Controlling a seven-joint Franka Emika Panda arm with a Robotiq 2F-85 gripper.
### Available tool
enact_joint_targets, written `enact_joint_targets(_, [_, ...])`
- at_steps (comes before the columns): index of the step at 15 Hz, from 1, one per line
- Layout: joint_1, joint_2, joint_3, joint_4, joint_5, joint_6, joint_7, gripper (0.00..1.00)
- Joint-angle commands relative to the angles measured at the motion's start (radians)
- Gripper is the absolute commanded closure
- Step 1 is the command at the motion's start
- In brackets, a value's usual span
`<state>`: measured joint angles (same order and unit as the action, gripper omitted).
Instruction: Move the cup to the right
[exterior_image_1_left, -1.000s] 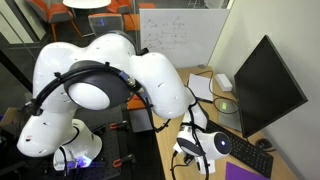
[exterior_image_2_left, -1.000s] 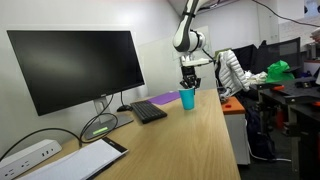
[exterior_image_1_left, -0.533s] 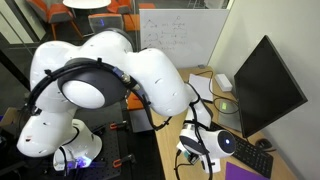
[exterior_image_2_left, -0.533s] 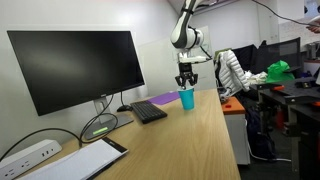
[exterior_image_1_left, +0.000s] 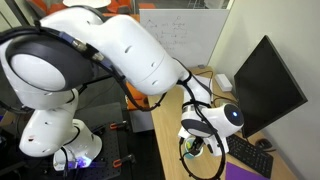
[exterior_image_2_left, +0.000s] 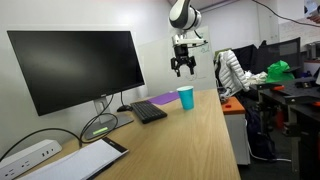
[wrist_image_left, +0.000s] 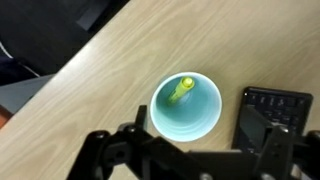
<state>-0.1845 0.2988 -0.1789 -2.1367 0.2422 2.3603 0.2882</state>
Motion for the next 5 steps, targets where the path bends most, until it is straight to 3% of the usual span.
enact_joint_targets(1, [0.057, -0.091, -0.024, -0.068, -0.13, -0.018, 0.08, 0.0])
enact_joint_targets(5, [0.09, -0.156, -0.01, -0.127, -0.247, 0.037, 0.15, 0.0])
